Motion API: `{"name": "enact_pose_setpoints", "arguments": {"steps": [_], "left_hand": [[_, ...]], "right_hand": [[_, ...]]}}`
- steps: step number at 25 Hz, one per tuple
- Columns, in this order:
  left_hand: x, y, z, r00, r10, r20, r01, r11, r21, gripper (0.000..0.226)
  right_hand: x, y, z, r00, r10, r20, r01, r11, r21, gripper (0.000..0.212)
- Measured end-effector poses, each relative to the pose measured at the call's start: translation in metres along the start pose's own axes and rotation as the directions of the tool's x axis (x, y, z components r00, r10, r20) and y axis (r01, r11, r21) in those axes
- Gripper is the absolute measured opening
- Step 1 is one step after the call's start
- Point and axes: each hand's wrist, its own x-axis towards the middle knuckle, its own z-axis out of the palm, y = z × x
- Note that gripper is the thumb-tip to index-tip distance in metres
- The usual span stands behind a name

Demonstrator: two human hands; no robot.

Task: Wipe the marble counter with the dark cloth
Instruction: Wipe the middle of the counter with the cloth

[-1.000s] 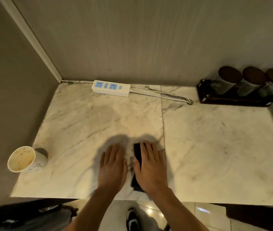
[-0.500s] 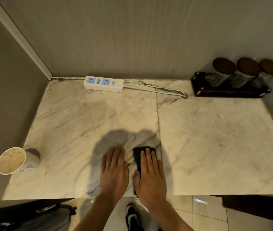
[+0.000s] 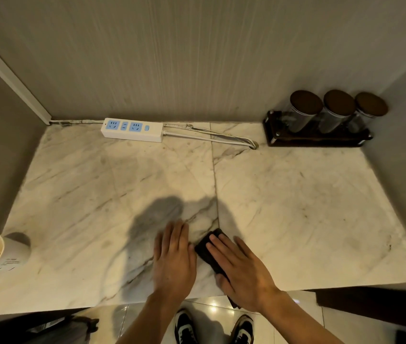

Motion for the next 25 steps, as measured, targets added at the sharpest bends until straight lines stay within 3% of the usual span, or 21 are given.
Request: {"name": "enact_pose_setpoints", "arguments": {"steps": [10,16,25], "left_hand": [[0.029,0.018,0.01,0.997,-0.071,-0.009,0.071,0.997,-0.004,0.057],[0.03,0.02,0.014,0.995,-0.098,0.014,0.097,0.993,0.073,0.056],[0.035,0.021,0.01,0.994,-0.111,0.025,0.109,0.992,0.061,0.054]], "right_hand": [[0.049,0.057,-0.015,0.997,0.038,0.061,-0.037,0.999,-0.026,0.065],[0.092,0.083,-0.027,0.998,0.061,-0.005,-0.061,0.998,0.021,0.065],[0.156,0.113,-0.036,0.969,0.245,-0.002,-0.245,0.969,0.042,0.069]]}}
